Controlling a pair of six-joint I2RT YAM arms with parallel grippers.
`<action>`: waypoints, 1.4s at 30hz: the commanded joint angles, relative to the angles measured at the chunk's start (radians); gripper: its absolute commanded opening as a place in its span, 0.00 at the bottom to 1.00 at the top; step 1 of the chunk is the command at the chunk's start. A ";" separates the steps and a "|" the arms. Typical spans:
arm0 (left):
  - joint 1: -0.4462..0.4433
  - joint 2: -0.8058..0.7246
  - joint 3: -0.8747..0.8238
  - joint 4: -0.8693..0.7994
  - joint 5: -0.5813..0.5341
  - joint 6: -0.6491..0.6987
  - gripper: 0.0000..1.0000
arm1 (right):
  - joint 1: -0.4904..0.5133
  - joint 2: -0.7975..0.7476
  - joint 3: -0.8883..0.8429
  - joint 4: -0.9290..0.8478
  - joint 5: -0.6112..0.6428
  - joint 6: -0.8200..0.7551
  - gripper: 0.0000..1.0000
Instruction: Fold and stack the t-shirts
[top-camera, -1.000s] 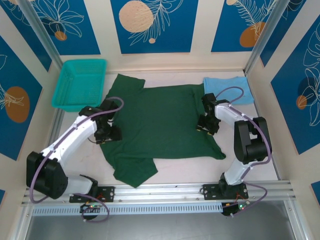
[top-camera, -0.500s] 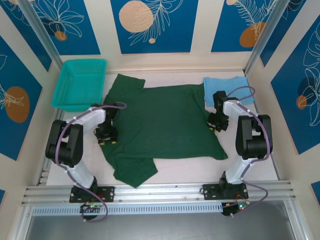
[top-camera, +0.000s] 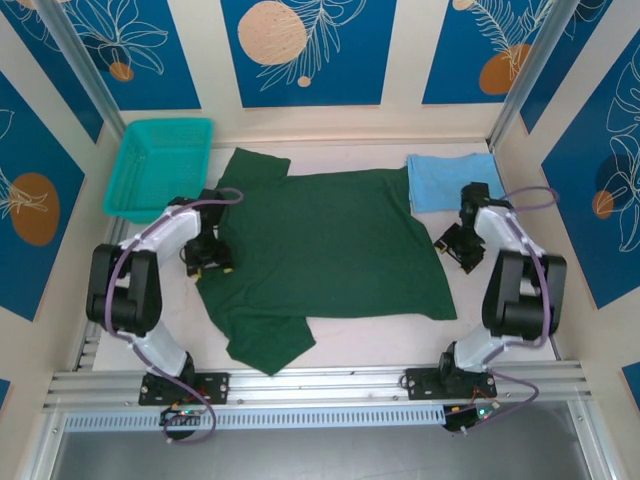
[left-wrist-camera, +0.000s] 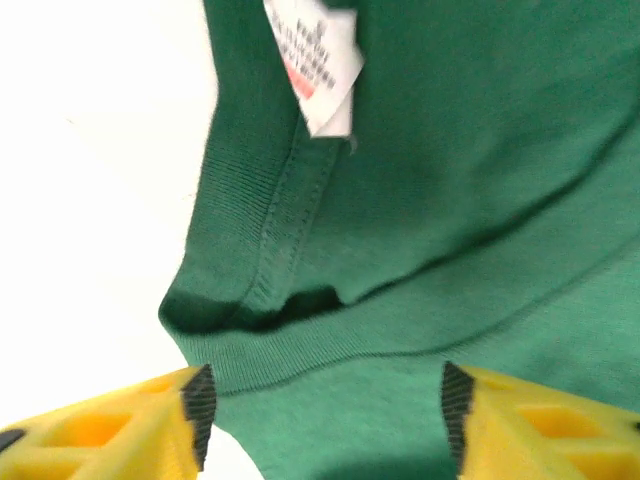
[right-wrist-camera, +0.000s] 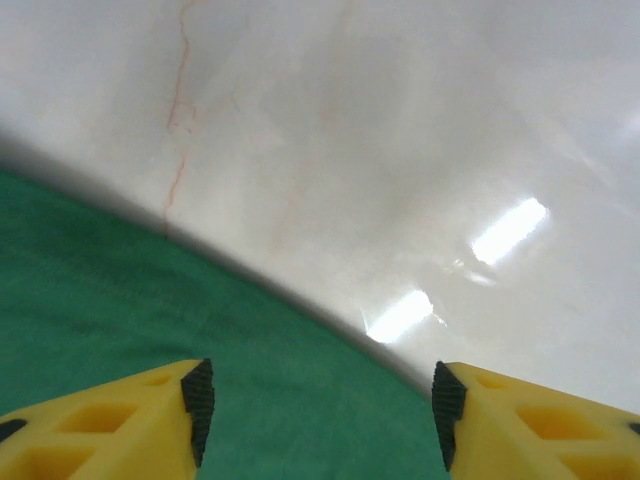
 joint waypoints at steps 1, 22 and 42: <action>-0.052 -0.119 0.023 -0.106 0.063 -0.019 0.66 | -0.015 -0.159 -0.078 -0.069 -0.109 0.076 0.66; -0.403 -0.424 -0.404 -0.071 0.517 -0.148 0.61 | -0.097 -0.391 -0.485 -0.062 -0.189 0.317 0.63; -0.522 -0.163 -0.466 0.066 0.480 -0.210 0.68 | -0.096 -0.277 -0.501 0.075 -0.191 0.290 0.24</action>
